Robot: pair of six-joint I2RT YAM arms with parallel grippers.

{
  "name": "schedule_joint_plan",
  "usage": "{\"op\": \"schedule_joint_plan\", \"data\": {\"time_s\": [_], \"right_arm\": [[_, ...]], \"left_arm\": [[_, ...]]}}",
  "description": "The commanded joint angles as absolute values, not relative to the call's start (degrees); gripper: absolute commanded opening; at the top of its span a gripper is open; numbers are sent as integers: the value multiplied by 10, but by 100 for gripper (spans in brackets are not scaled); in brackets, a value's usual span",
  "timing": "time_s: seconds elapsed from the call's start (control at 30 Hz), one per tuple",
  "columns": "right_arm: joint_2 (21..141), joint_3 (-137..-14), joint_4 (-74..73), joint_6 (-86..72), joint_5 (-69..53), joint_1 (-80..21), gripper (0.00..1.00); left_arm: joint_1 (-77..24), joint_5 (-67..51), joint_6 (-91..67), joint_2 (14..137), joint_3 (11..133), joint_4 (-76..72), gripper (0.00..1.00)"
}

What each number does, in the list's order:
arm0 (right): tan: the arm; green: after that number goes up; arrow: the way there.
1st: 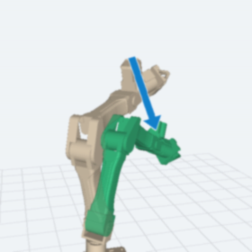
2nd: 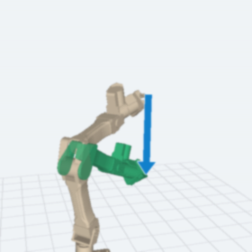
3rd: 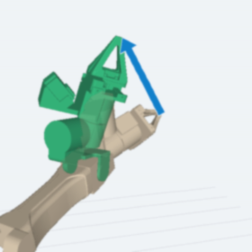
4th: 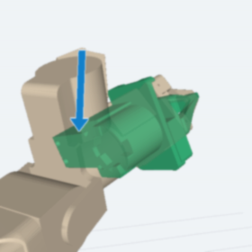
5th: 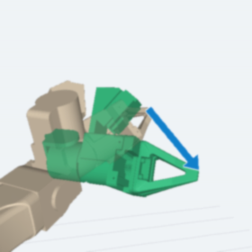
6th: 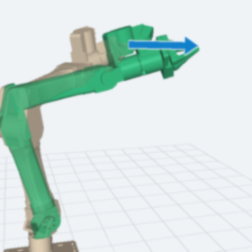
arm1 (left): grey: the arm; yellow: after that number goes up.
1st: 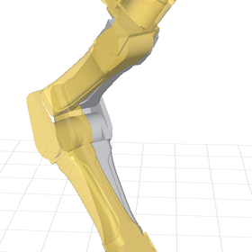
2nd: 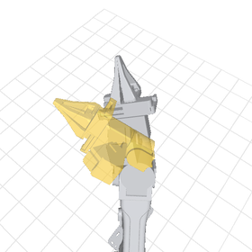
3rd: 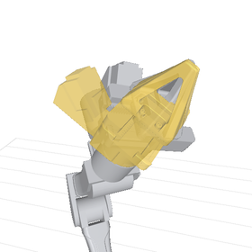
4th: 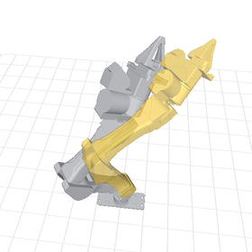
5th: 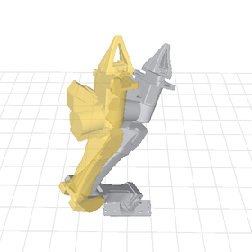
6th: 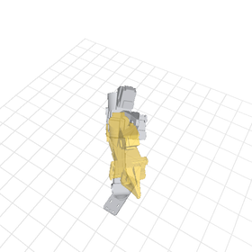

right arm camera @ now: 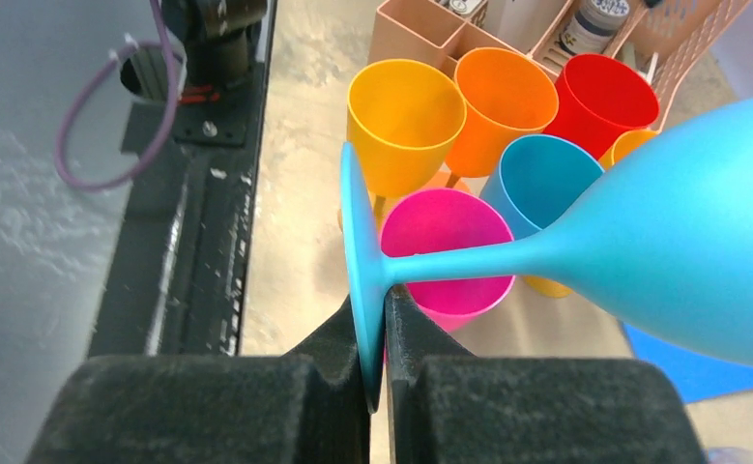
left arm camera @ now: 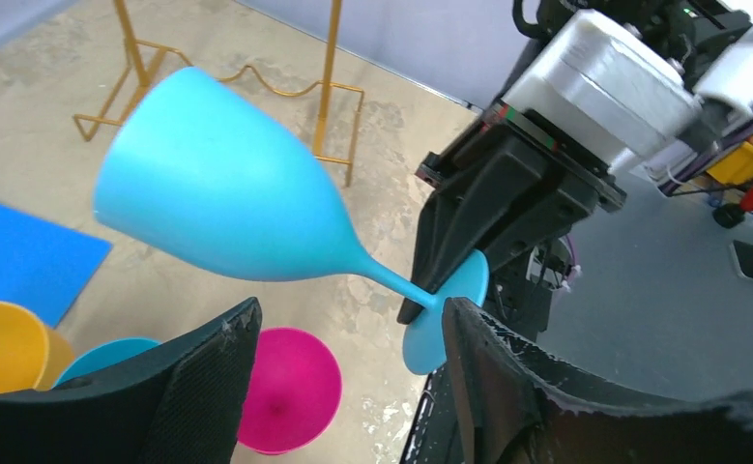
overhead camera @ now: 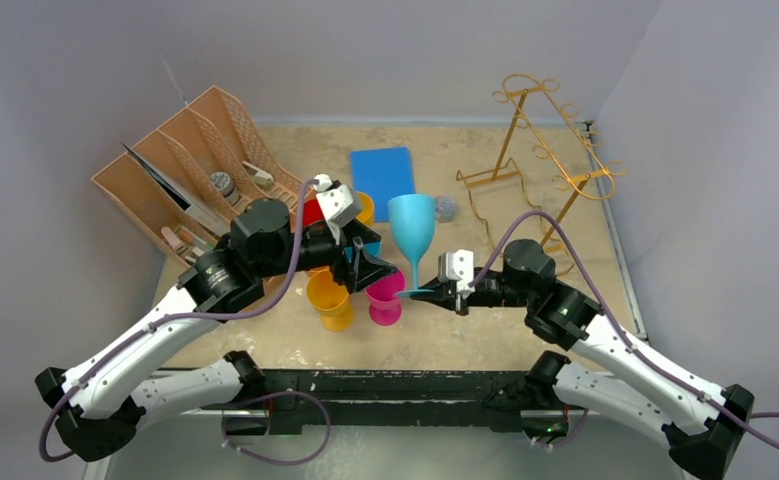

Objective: Take the wine glass off the wine glass rack
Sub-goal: Place the wine glass at the center of the board.

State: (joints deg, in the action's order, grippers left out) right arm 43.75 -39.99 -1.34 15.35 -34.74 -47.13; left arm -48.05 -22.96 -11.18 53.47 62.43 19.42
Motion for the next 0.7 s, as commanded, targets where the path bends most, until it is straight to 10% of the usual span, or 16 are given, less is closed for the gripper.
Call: {"op": "schedule_joint_plan", "data": {"time_s": [0.0, 0.67], "right_arm": [[418, -431, -70, 337, -370, -470, 0], [360, -417, -246, 561, -232, -470, 0]], "left_arm": [[-478, -184, -89, 542, 673, 228, 70], [-350, -532, -58, 773, 937, 292, 80]]}}
